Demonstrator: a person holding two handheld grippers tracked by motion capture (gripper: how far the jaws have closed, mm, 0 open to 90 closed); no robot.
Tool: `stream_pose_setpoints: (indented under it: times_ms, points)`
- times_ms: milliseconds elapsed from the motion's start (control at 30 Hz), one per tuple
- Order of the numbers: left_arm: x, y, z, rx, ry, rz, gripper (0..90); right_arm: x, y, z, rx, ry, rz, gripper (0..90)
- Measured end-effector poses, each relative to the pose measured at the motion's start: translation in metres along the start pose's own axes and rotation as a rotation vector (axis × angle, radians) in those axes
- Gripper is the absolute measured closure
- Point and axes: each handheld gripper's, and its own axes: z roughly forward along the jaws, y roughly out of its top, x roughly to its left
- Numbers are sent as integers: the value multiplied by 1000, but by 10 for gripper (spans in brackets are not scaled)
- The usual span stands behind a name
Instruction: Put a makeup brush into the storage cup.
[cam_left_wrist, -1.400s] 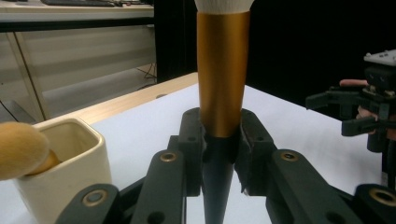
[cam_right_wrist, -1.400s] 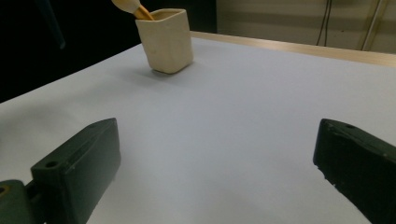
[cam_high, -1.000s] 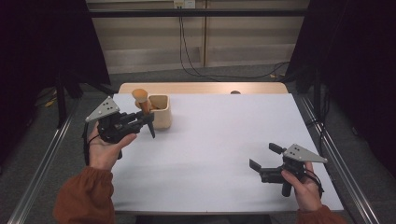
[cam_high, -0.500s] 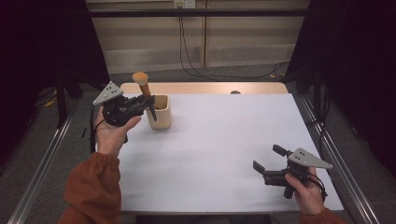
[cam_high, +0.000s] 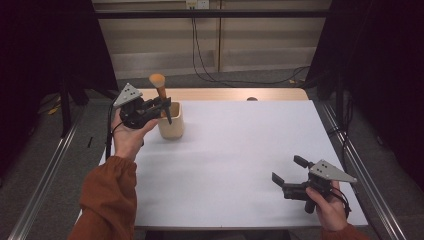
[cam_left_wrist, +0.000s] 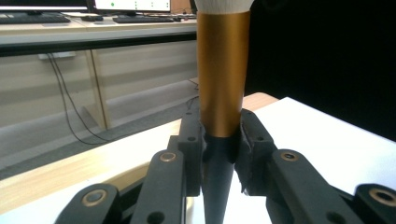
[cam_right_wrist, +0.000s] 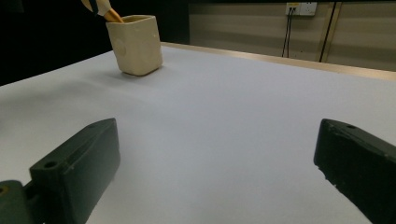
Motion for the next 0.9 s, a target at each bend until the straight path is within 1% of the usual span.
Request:
stream_pose_setpoints:
  times_ms: [67, 133, 167, 267, 300, 433, 533, 633, 733, 800, 833, 900]
  points:
    - [1, 0, 2, 0, 15, 12, 742, 0, -1, 0, 4, -1, 2, 0]
    - [4, -1, 4, 4, 19, 10, 742, 0, -1, 0, -2, -7, 5, 0]
    - [5, -1, 4, 9, 30, 21, 743, -1, -2, 0, -4, -4, 6, 0]
    - [9, -4, 6, 20, 42, 16, 742, -2, -2, -1, -2, -4, 1, 0]
    - [10, -4, 7, 23, 44, 21, 742, -3, -2, -1, -1, -4, -3, 0]
    - [12, -3, 11, 7, 56, 17, 743, -4, -3, -2, -4, -7, 2, 0]
    - [13, -4, 15, -4, 72, 29, 742, -4, -3, -3, -5, -4, 4, 0]
    - [13, -5, 19, 4, 82, 31, 742, -5, -3, -4, -4, -2, 7, 0]
    - [14, -8, 23, 11, 85, 28, 742, -5, -3, -4, -6, -1, 6, 0]
    - [15, -9, 26, 11, 88, 16, 742, -5, -3, -5, -9, -2, 9, 0]
    - [15, -9, 27, 9, 90, 21, 742, -5, -3, -5, -9, -2, 8, 0]
    - [14, -9, 29, 3, 75, 8, 742, -5, -3, -5, -9, -3, 10, 0]
